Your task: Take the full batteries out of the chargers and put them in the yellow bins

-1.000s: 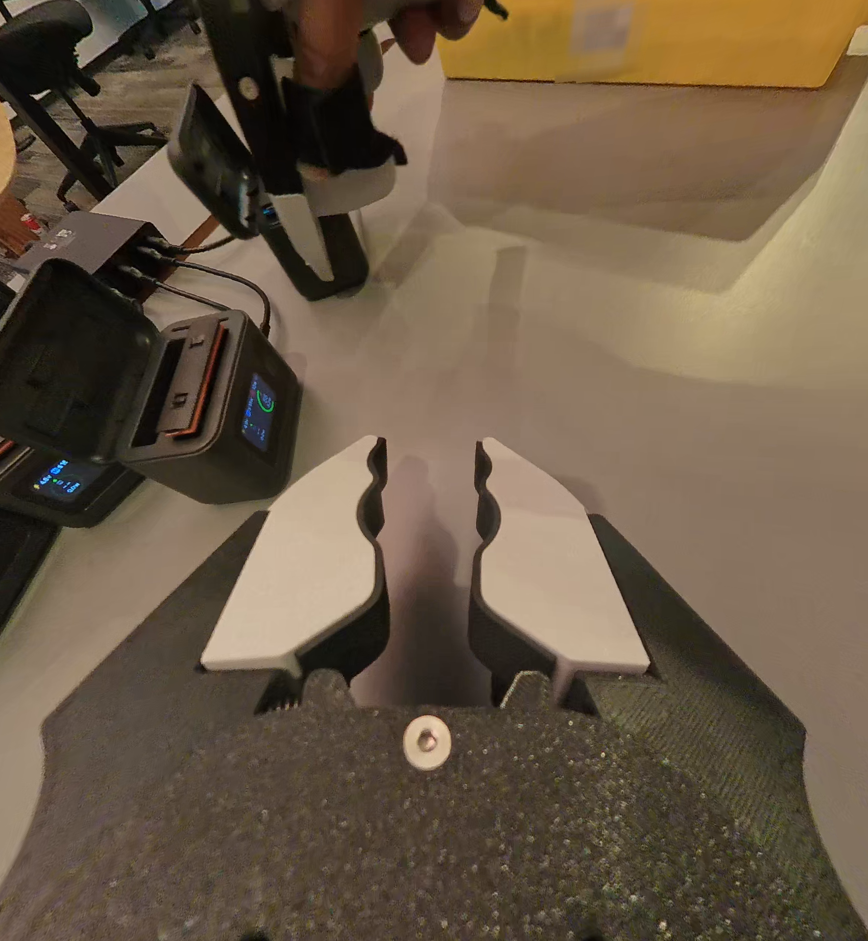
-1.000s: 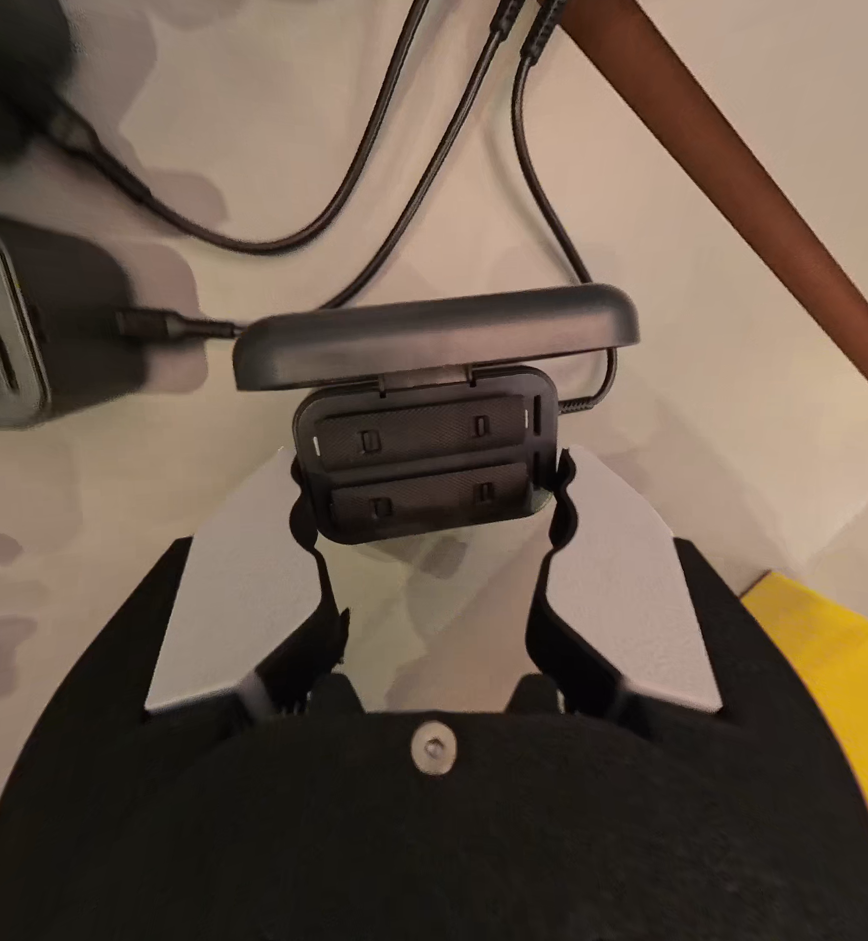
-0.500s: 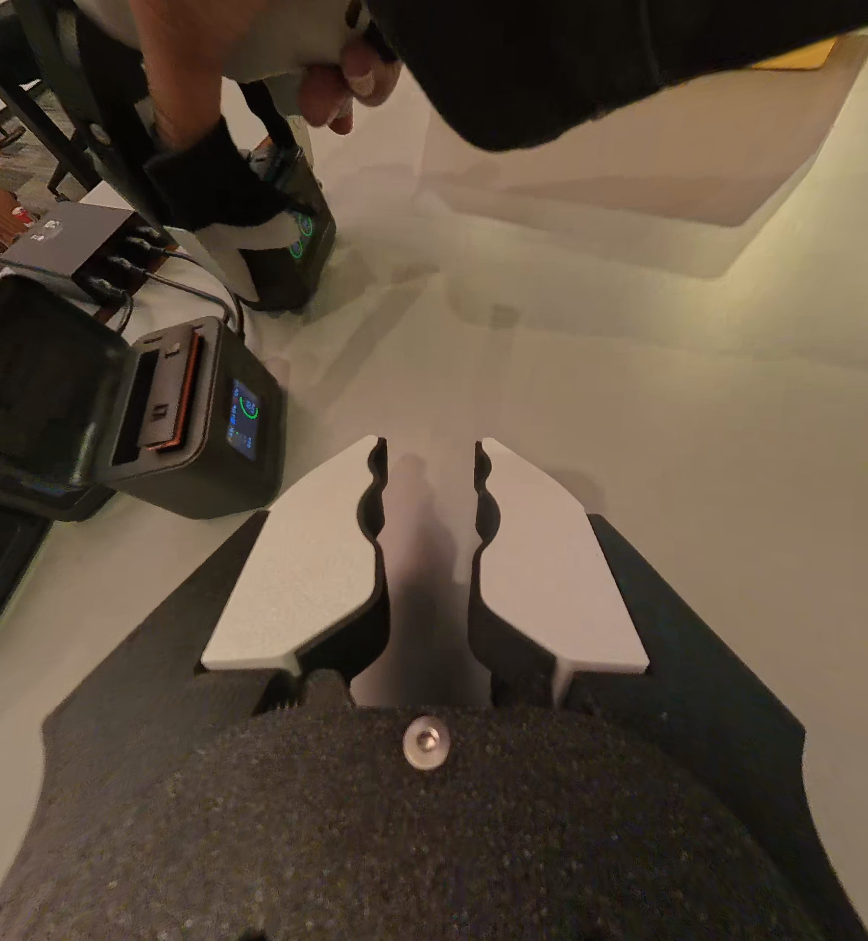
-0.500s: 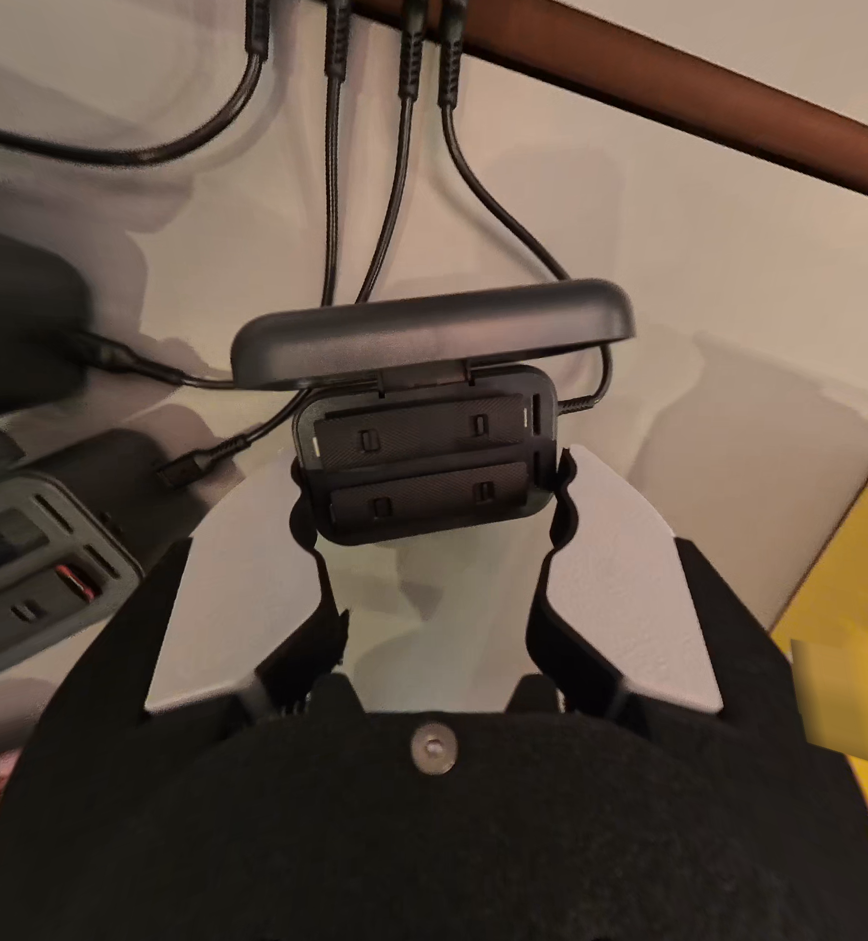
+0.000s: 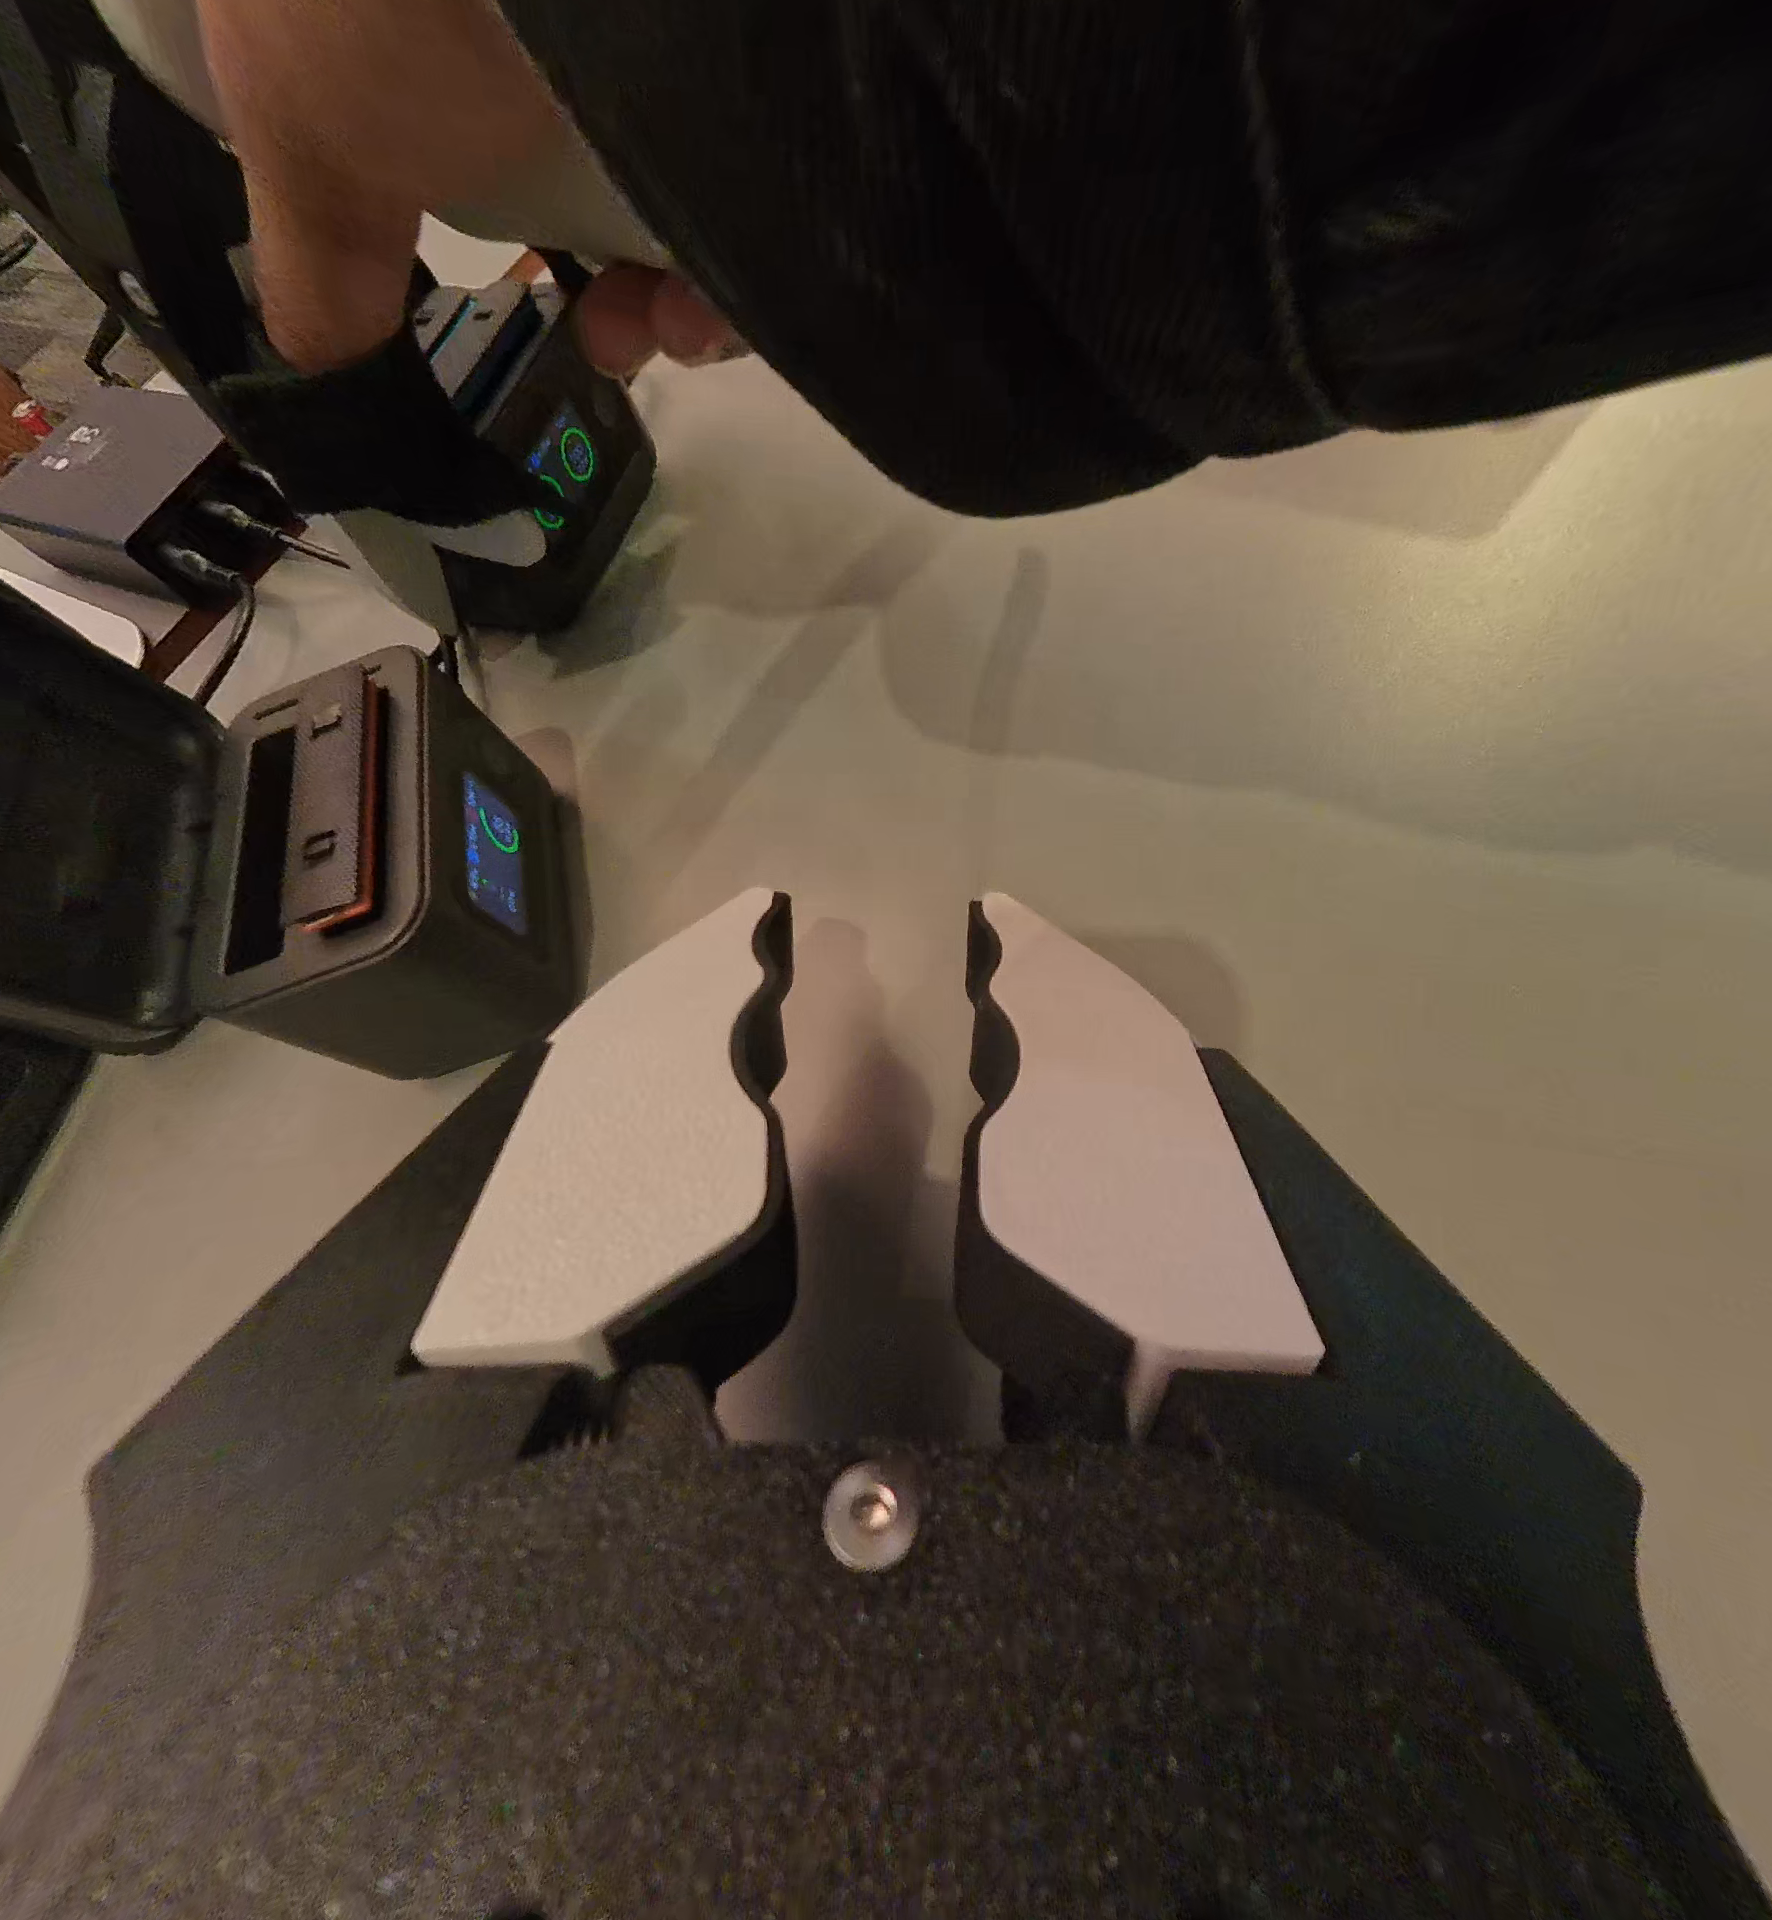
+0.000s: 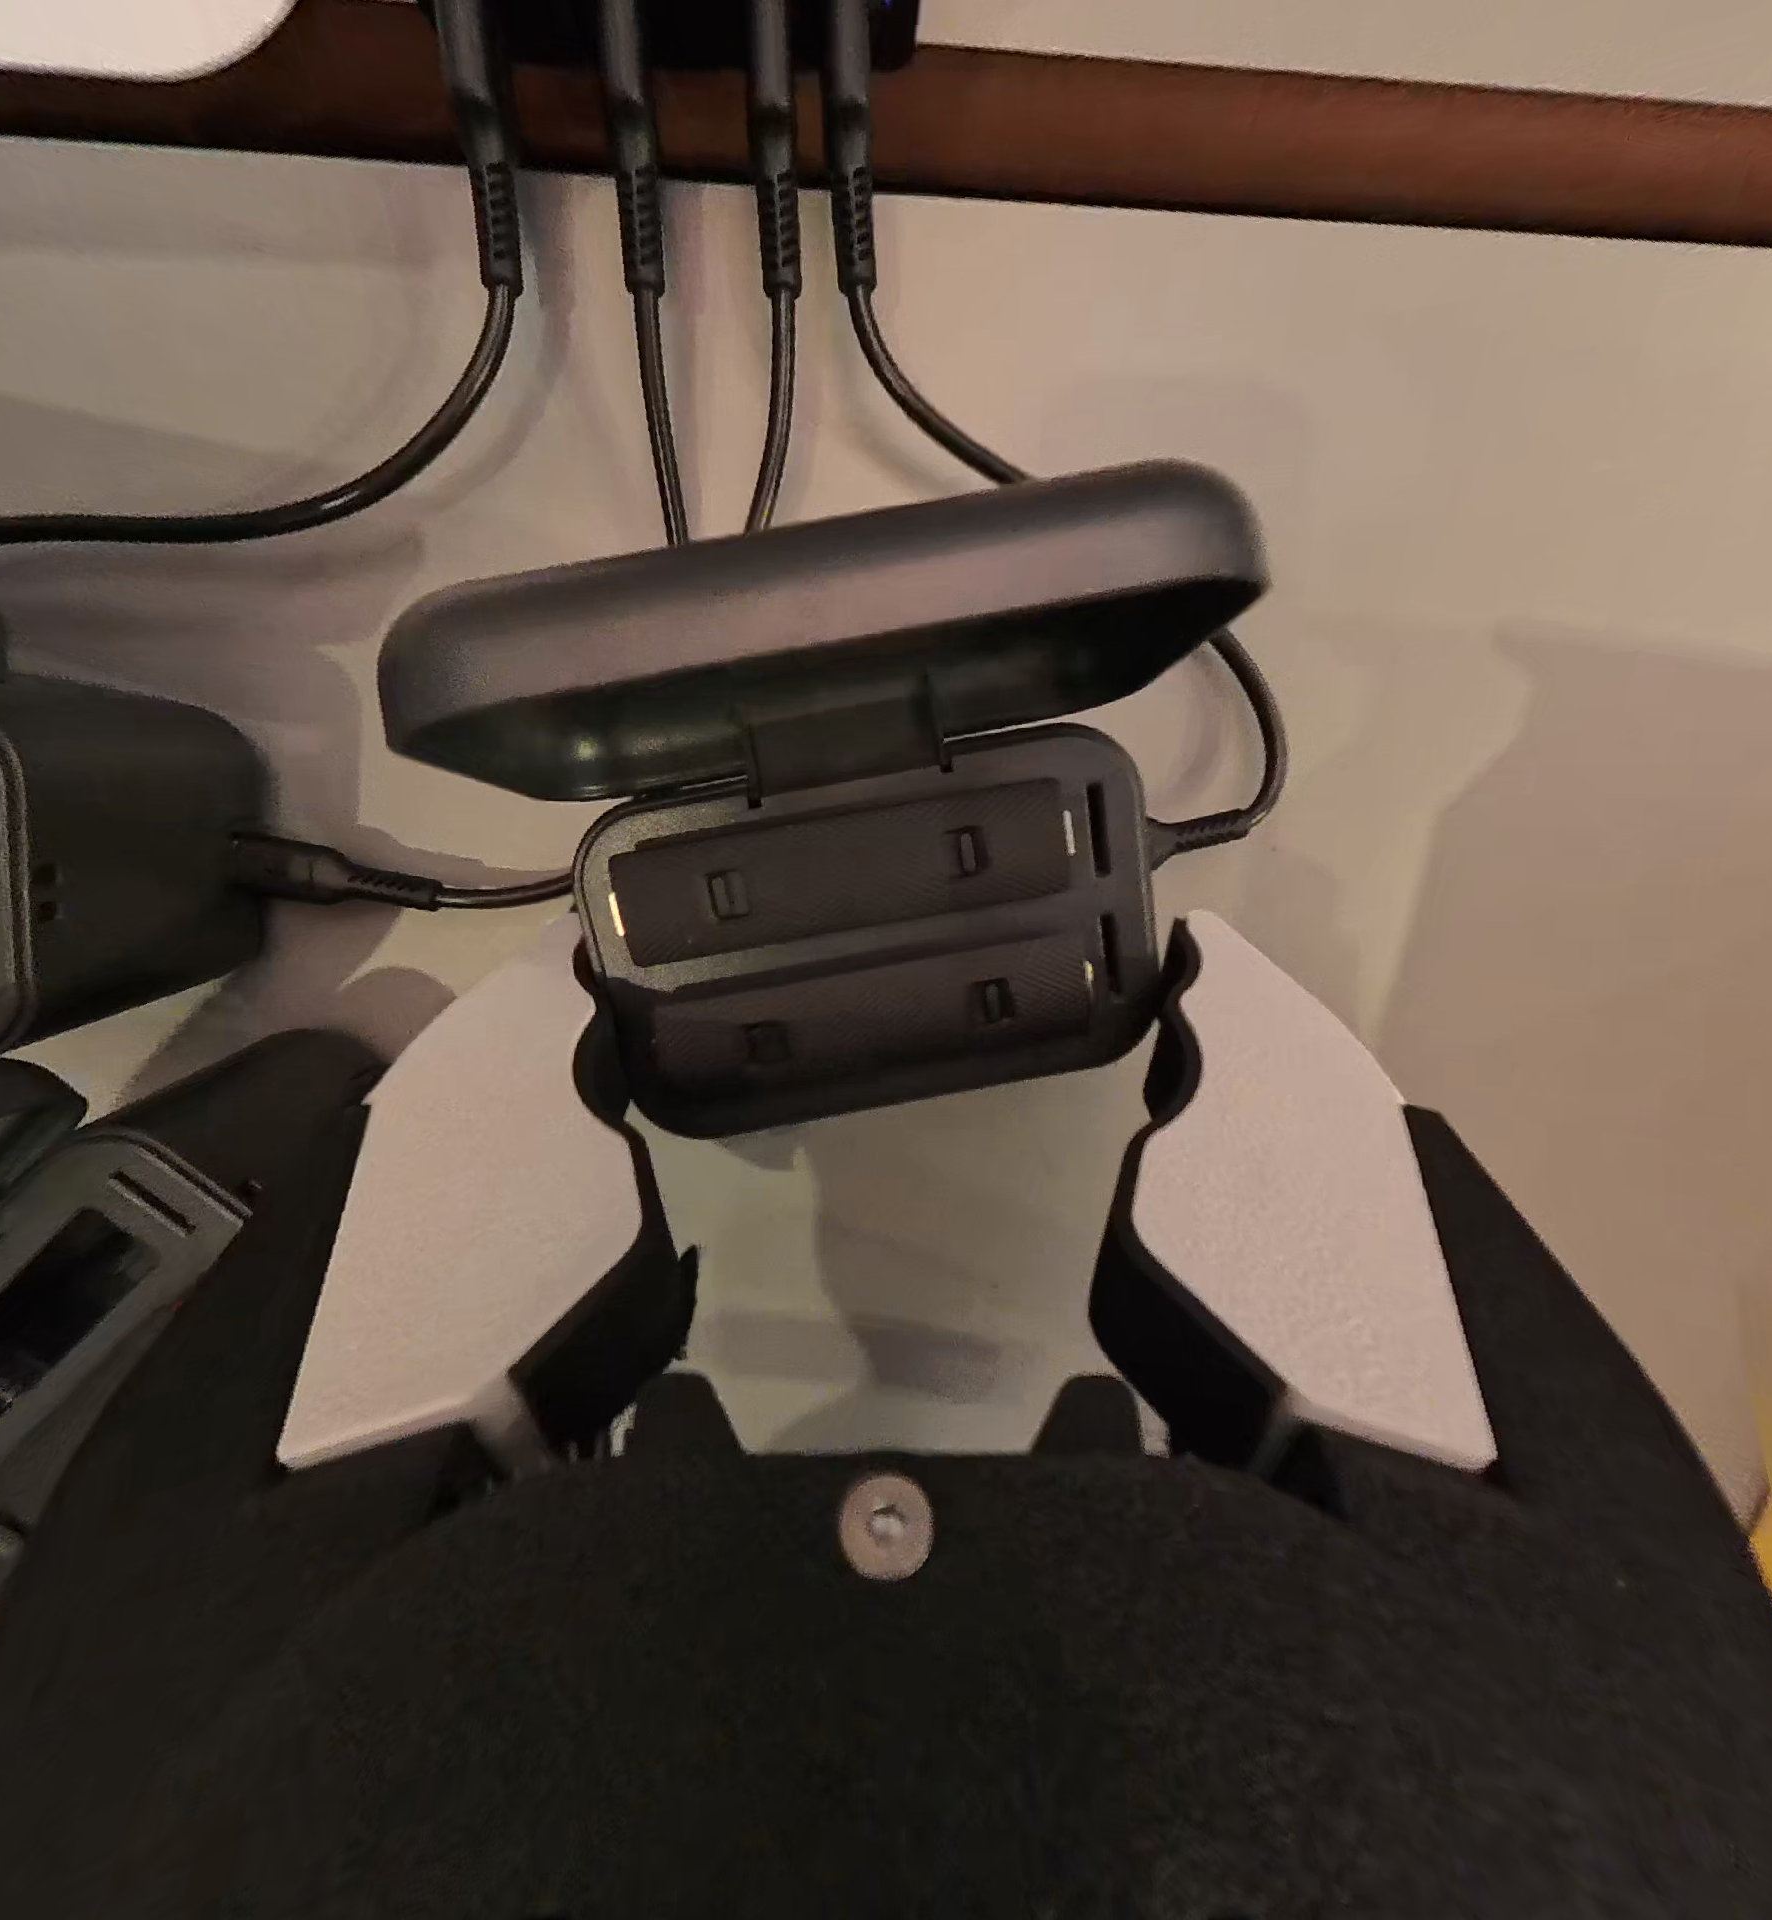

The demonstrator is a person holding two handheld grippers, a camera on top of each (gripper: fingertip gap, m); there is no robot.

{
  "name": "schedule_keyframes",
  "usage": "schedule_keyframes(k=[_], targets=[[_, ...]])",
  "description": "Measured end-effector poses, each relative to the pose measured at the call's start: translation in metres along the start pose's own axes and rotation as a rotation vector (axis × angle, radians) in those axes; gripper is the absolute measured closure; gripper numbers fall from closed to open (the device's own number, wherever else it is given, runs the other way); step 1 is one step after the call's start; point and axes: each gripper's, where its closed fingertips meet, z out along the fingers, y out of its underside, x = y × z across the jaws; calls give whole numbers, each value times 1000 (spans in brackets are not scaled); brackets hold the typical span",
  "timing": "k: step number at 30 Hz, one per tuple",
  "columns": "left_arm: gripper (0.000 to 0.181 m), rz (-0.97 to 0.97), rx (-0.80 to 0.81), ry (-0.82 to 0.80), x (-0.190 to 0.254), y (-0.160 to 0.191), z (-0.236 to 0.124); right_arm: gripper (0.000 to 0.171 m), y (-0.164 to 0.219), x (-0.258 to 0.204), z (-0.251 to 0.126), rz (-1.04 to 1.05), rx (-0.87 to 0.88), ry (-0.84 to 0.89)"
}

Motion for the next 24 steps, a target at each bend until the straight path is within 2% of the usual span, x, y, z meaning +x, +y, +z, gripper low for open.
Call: schedule_keyframes(k=[3,8,12,18,24], targets=[[149,-6,0,3,0,0,0,72,-6,3,-3,-19,34,15],[149,-7,0,4,0,0,0,61,-16,-2,-20,-55,100,-45],[149,-4,-2,2,-1,1,0,60,-26,-3,-45,-58,246,-94],[149,-1,-5,-1,-1,2,0,70,-23,-2,-86,-29,542,-187],[149,0,-4,0,-1,1,0,85,4,12,-106,-15,734,-211]])
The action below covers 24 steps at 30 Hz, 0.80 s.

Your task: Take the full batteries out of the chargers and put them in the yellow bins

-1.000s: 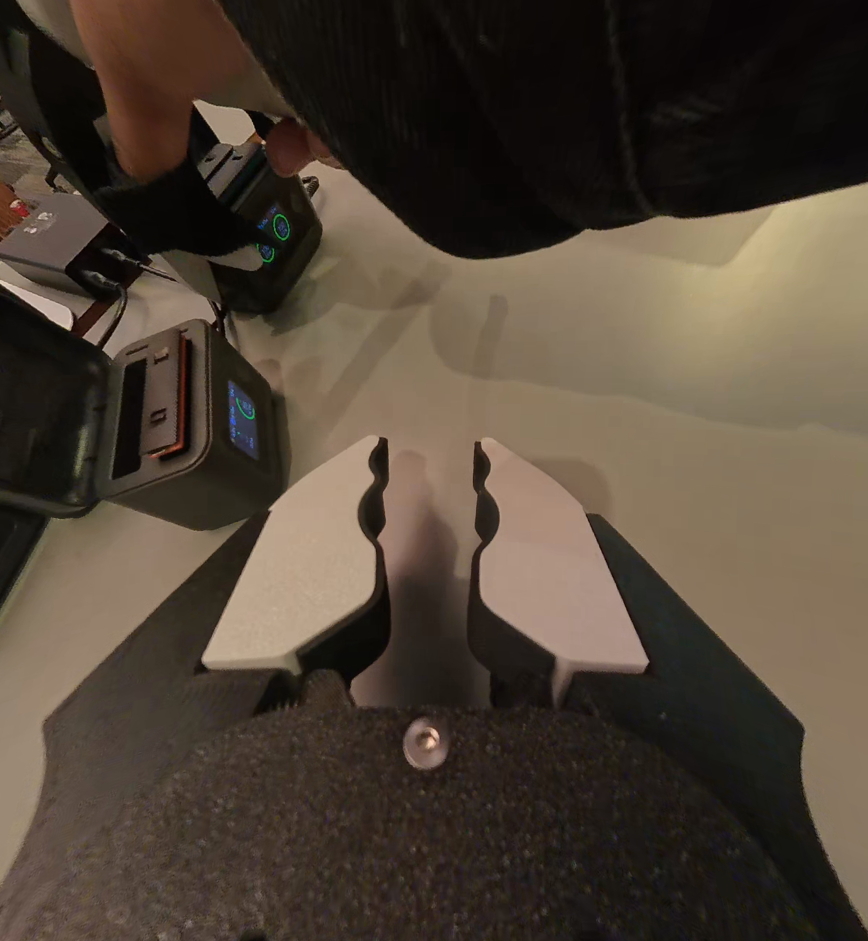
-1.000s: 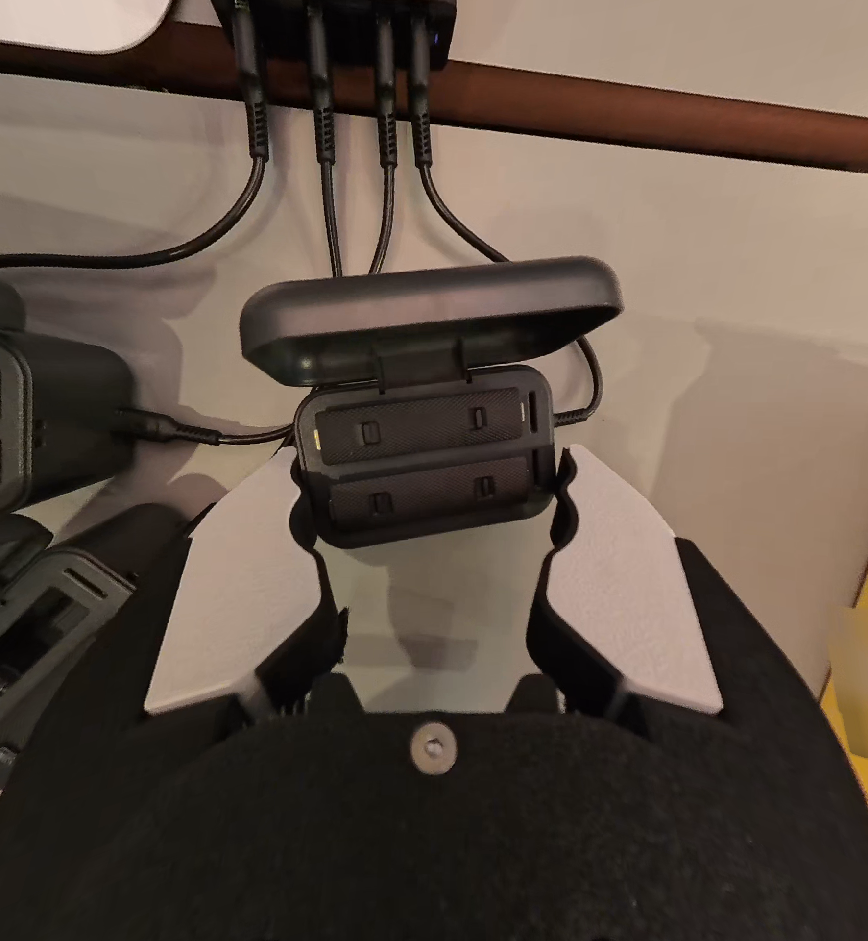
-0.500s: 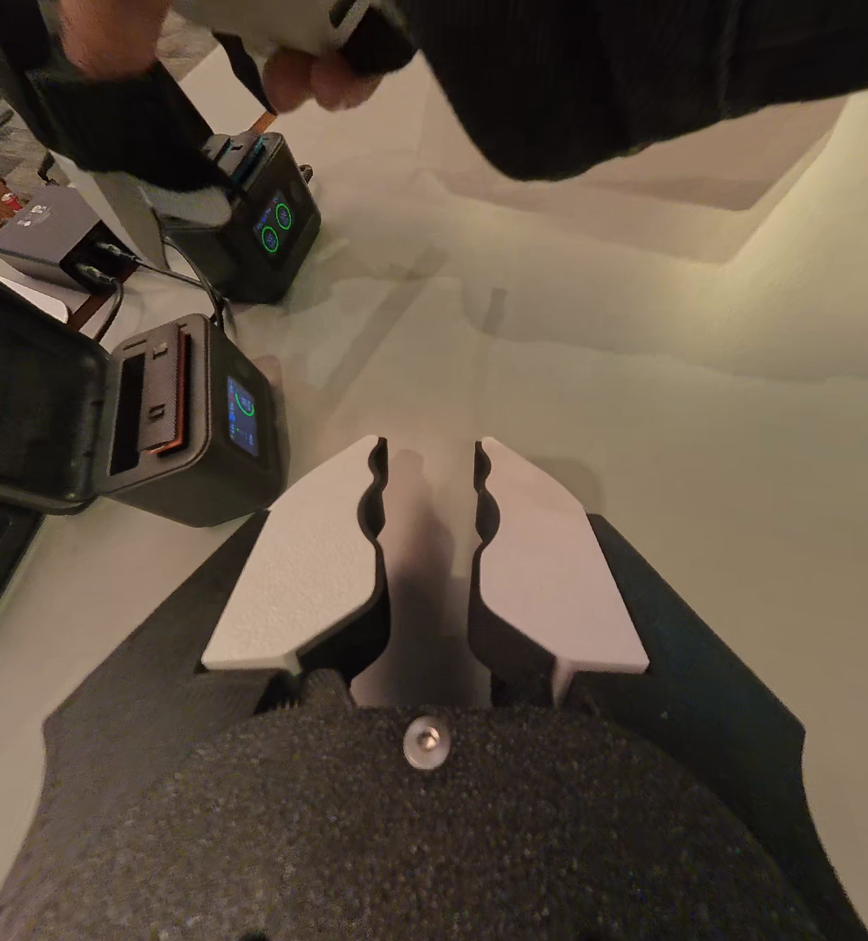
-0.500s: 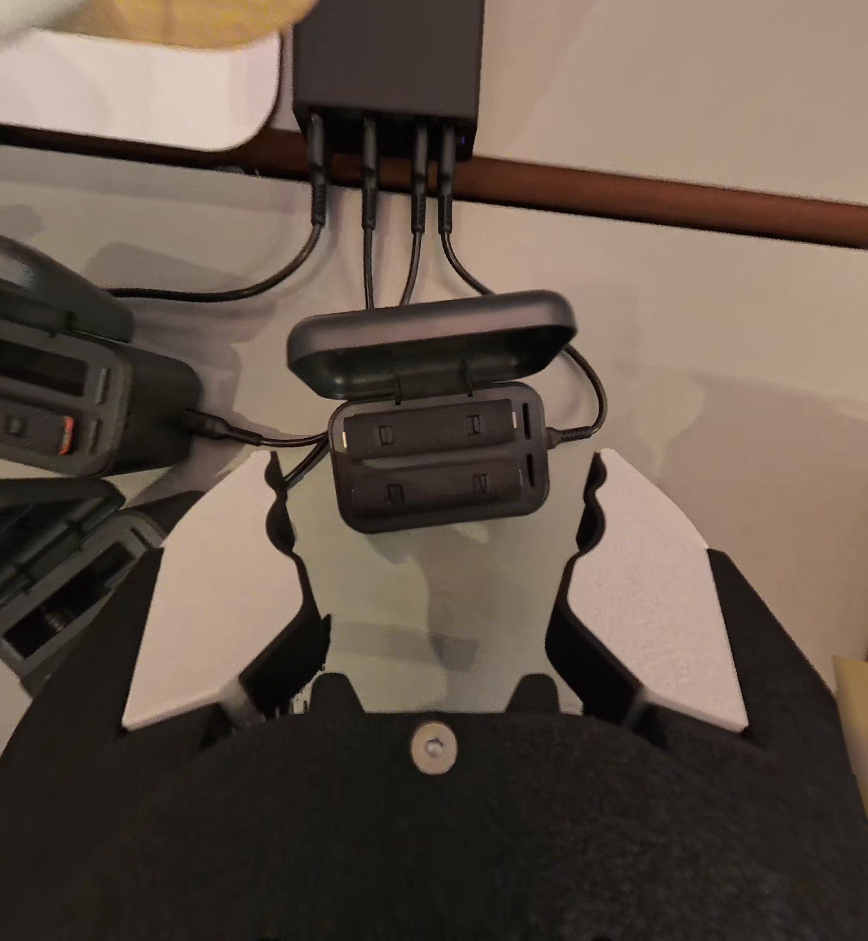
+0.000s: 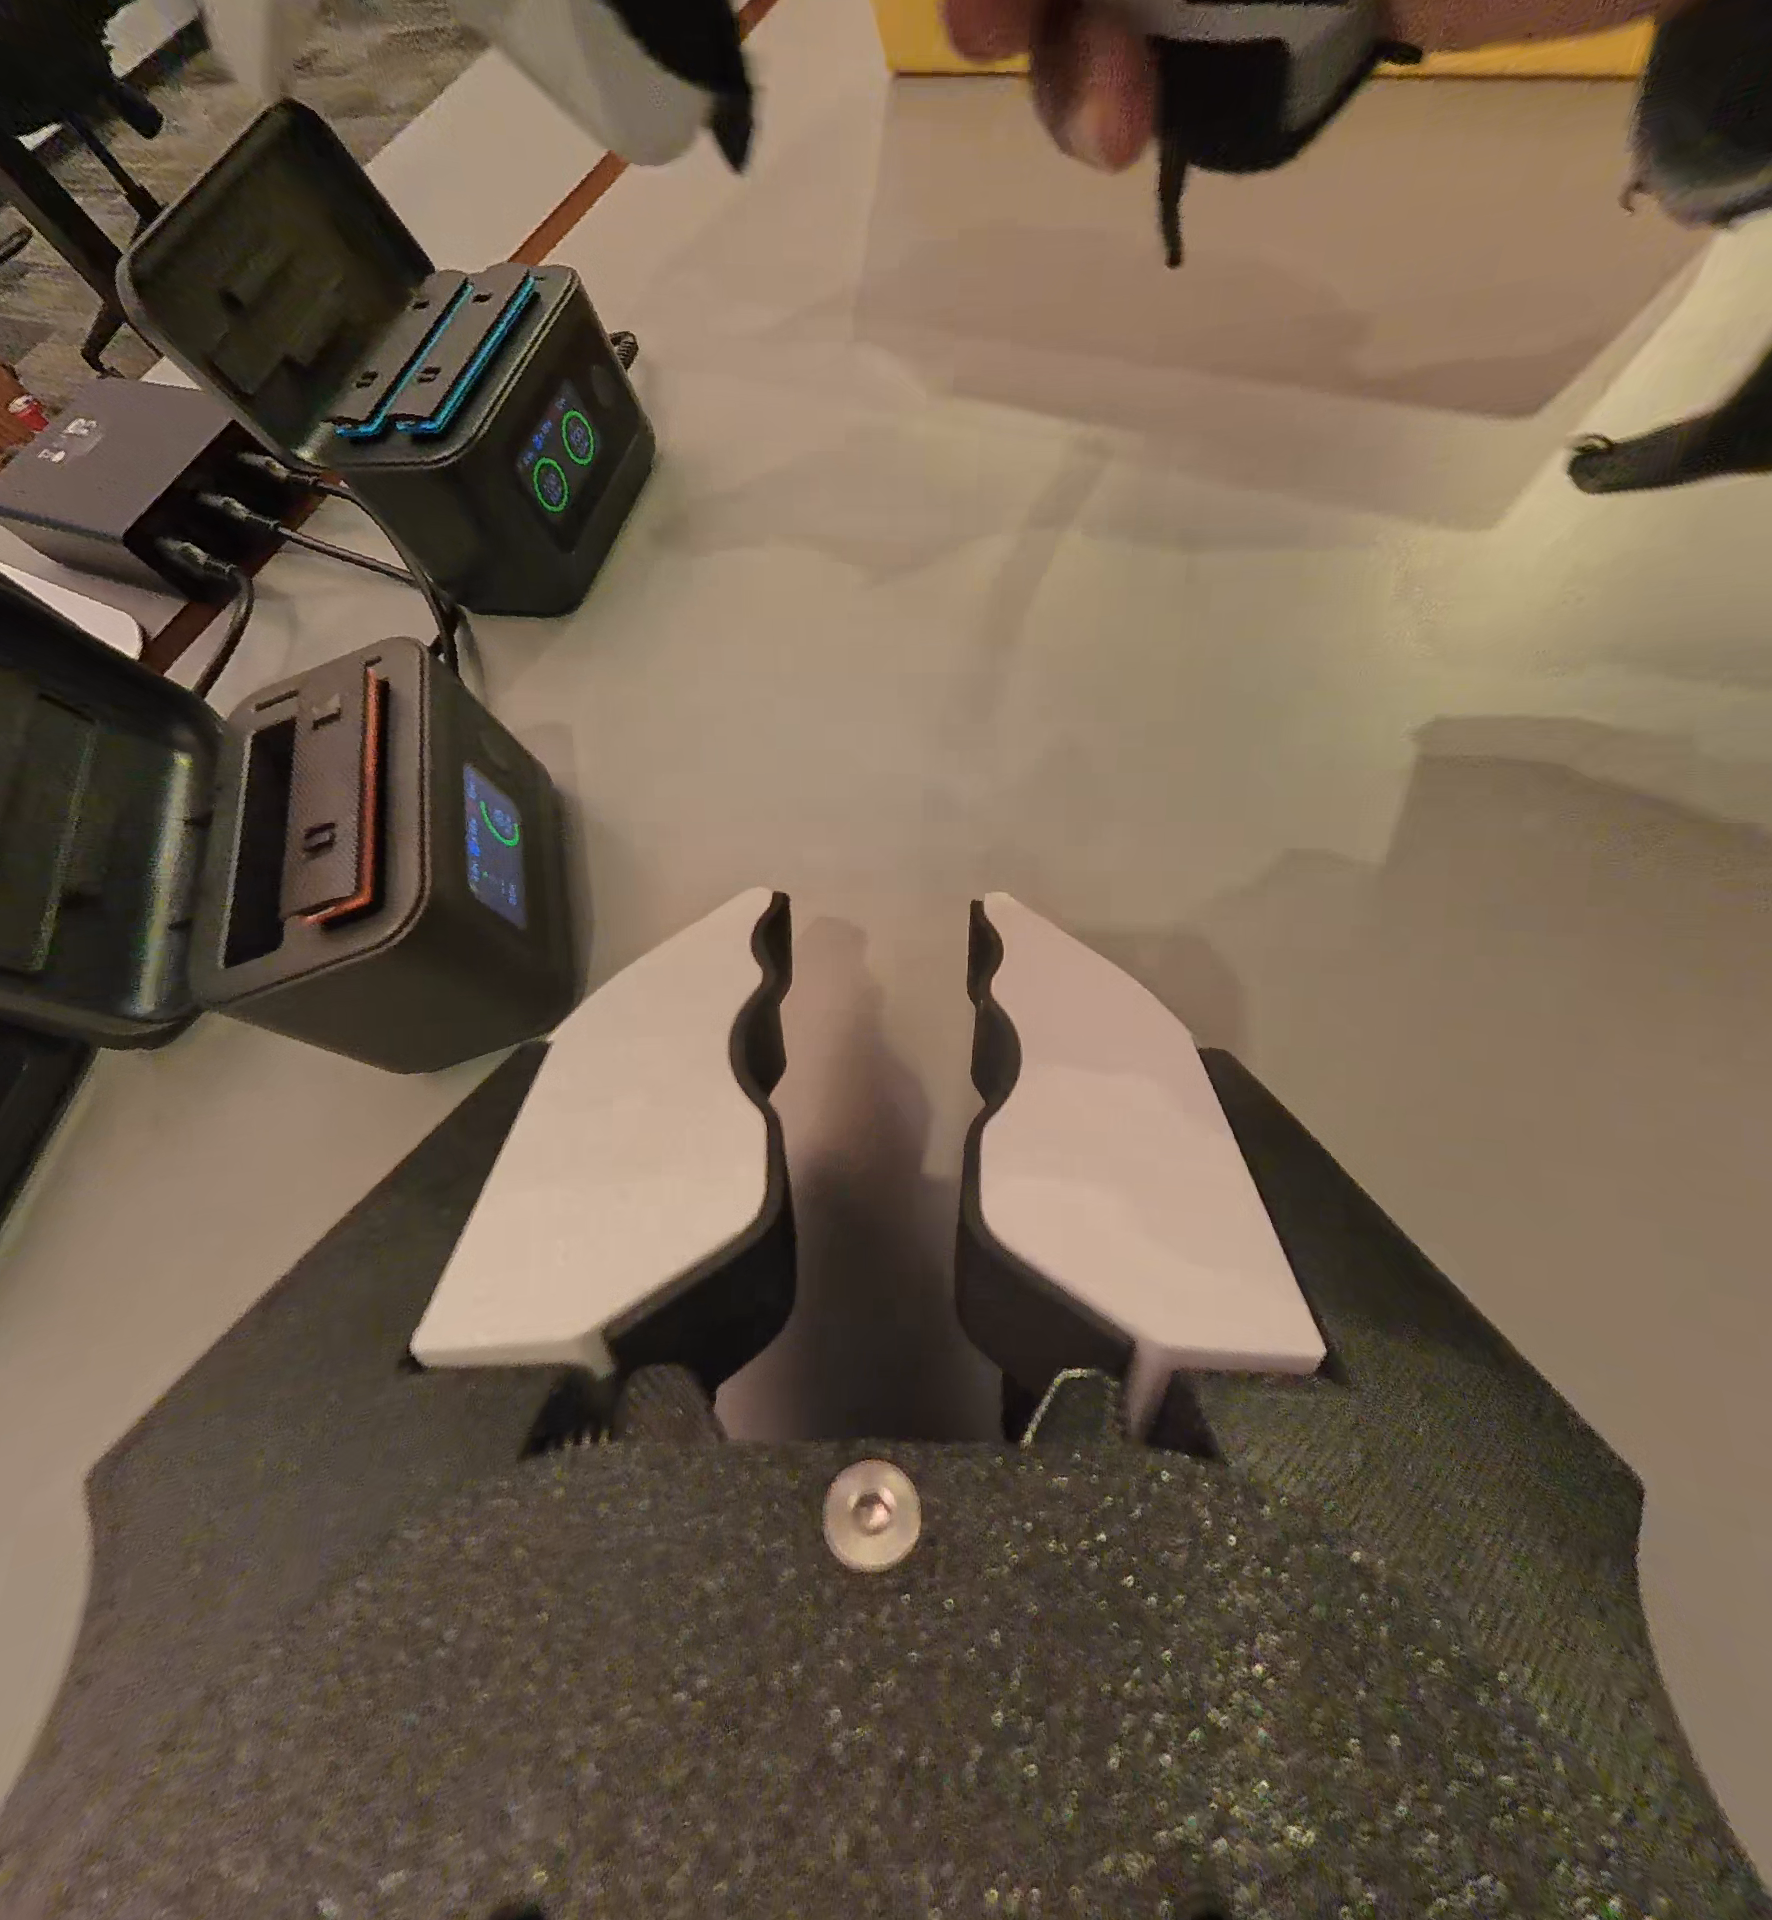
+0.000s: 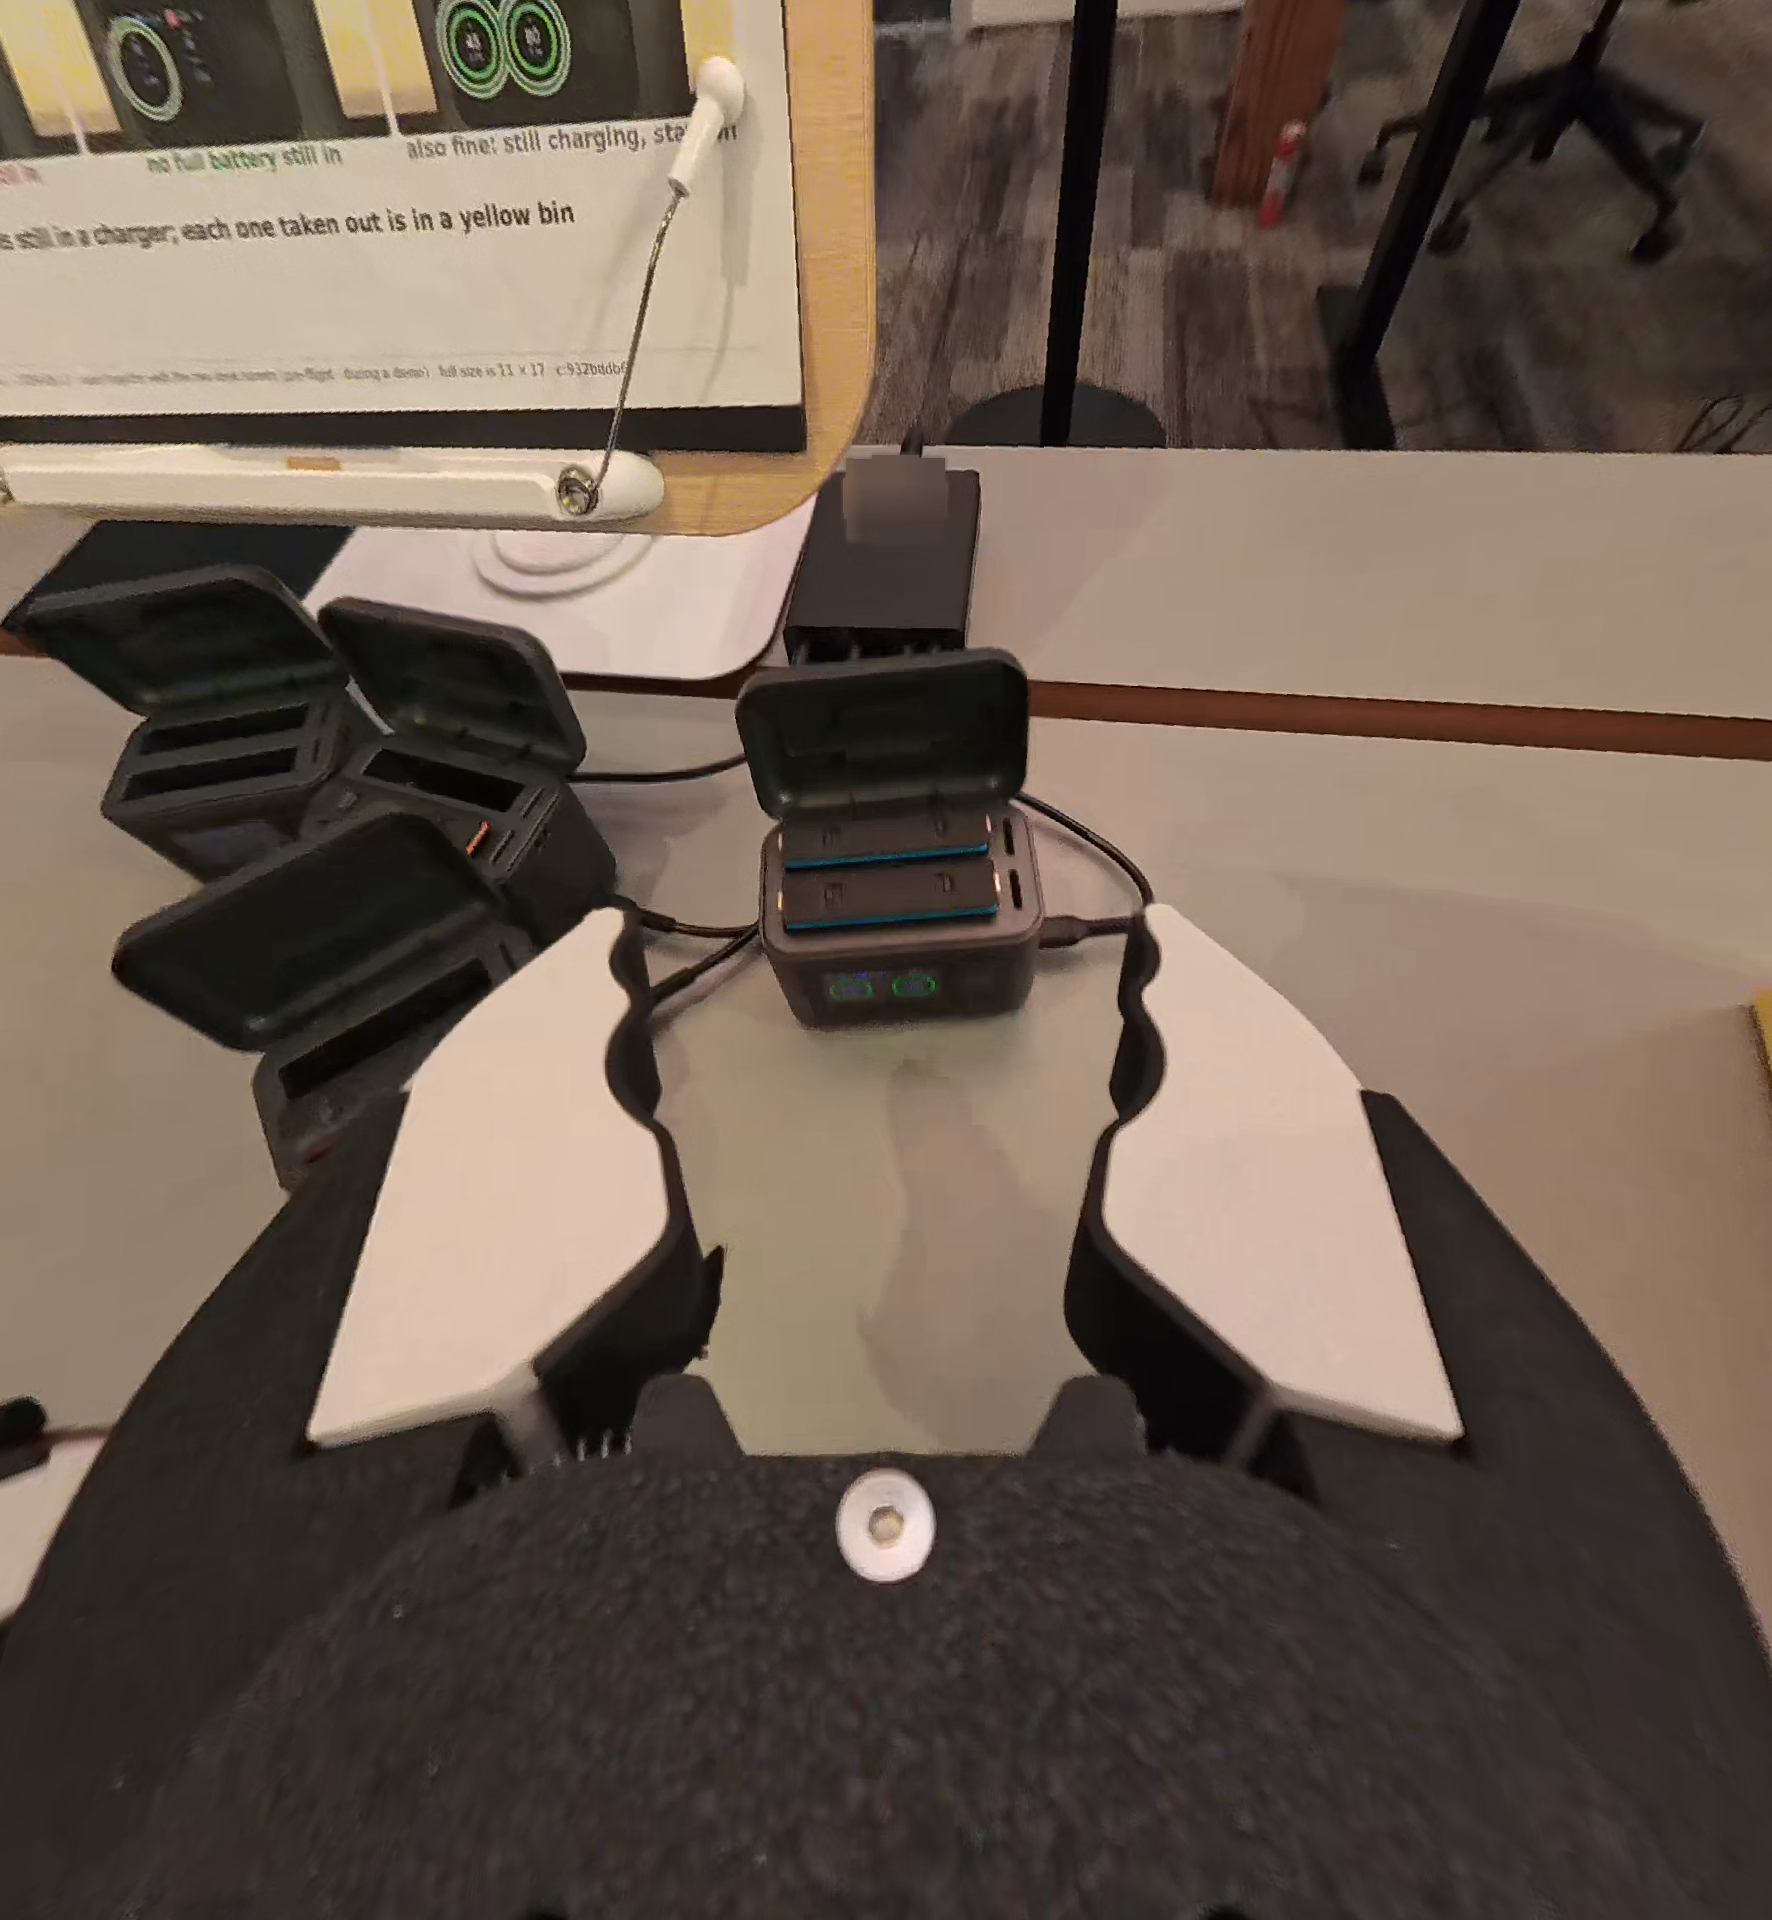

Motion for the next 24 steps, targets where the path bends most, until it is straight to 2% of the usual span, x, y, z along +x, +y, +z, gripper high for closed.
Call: schedule_keyframes(k=[8,13,24], targets=[[149,7,-3,0,1,0,0,103,38,-1,-29,-74,54,10],[149,8,-3,-1,1,0,0,110,62,-7,-27,-110,39,13],[150,11,-6,-2,1,1,1,138,88,-10,-20,-157,34,39]])
